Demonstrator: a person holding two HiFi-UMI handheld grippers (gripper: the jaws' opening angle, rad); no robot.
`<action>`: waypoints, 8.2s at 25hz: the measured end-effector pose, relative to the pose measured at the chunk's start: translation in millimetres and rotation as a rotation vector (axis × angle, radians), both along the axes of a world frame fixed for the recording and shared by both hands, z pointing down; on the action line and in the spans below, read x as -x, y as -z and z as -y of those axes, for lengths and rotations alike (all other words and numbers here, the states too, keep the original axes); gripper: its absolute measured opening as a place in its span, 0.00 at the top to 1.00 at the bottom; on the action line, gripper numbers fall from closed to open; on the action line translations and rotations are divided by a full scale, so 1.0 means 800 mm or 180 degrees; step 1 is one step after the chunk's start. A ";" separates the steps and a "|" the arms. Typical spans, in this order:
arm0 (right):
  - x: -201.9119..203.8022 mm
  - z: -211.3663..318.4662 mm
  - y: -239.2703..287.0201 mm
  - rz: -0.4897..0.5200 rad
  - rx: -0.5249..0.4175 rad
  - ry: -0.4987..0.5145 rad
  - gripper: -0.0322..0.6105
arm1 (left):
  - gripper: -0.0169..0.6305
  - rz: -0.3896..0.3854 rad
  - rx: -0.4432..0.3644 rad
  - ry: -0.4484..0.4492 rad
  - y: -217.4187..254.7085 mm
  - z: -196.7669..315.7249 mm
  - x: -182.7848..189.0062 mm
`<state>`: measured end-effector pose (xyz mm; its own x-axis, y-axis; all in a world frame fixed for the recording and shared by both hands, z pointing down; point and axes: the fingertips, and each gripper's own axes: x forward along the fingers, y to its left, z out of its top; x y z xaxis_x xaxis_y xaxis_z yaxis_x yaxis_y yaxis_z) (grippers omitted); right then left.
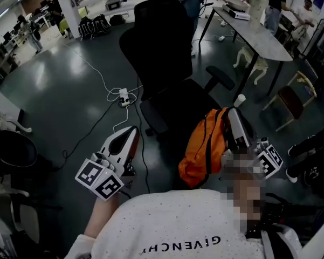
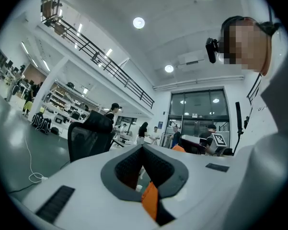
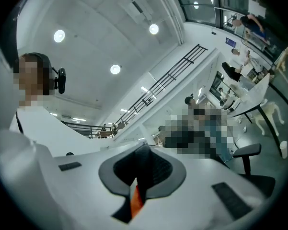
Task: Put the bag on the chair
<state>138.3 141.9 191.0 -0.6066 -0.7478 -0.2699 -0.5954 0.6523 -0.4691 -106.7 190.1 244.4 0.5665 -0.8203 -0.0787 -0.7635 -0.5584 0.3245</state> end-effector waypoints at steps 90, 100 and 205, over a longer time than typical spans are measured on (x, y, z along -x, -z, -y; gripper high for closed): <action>0.154 0.526 -0.342 -0.0504 0.1504 0.0237 0.94 | 0.97 0.0356 0.1271 -0.0766 -0.291 0.549 0.012; 0.191 0.510 -0.378 -0.0709 0.1599 0.0623 0.94 | 0.97 0.0298 0.1422 -0.0780 -0.314 0.540 0.009; 0.203 0.394 -0.380 -0.2056 0.1562 0.0727 0.20 | 0.97 0.0203 0.1165 -0.0429 -0.228 0.411 0.037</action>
<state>-24.1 -173.5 494.7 -0.6808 -0.5298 0.5058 -0.7223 0.6004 -0.3432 -136.3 -138.4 426.4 0.6653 -0.7056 0.2441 -0.7163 -0.5111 0.4751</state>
